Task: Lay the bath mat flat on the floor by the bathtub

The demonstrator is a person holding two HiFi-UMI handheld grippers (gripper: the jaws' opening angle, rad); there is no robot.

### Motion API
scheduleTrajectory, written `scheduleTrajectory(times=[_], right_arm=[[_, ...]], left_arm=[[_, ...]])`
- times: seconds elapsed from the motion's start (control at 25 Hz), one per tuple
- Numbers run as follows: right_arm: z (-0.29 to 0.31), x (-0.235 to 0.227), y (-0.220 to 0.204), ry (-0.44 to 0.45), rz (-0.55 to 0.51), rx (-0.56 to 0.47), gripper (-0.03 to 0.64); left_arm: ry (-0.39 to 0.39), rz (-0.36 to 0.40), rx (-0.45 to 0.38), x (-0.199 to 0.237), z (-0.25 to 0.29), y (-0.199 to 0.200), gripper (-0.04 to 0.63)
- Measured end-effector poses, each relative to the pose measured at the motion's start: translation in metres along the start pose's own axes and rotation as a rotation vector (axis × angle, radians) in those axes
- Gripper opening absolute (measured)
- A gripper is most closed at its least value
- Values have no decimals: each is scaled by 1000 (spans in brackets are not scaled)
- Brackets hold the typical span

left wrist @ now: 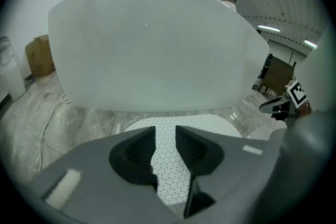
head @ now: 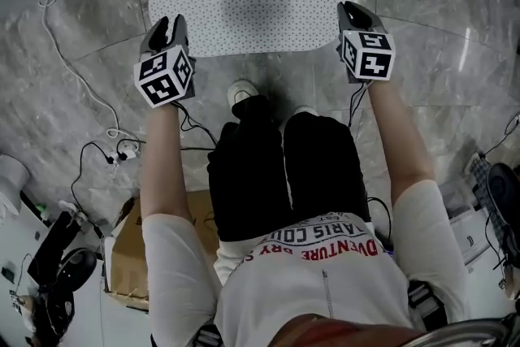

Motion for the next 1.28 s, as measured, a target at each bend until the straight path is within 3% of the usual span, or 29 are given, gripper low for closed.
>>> scheduleTrajectory(times=[0.12, 0.24, 0.48, 0.72, 1.0, 1.28], right_arm=[[-43, 24, 39, 14, -7, -46, 12], [-88, 50, 79, 36, -19, -72, 11], [-199, 103, 166, 61, -36, -144, 9], [-318, 163, 239, 107, -71, -255, 9], [-445, 193, 304, 136, -175, -414, 9], [-566, 213, 346, 148, -310, -626, 9]], left_arm=[[-3, -1, -22, -7, -41, 42, 113], [-8, 0, -47, -13, -89, 85, 17], [-119, 15, -84, -29, -210, 176, 12], [-265, 36, -175, -43, -346, 258, 12], [-269, 74, -444, -57, -483, 348, 12], [-262, 125, -688, -72, -603, 395, 12]])
Point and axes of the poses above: the fingertips, and each gripper's own axes: z forward along the fingers, x to its left, y out of its top, the point moved 9 cm from there along -z, backward along the fingers, and after that the axes turned 15 degrees about y, right-handed, at the moved point
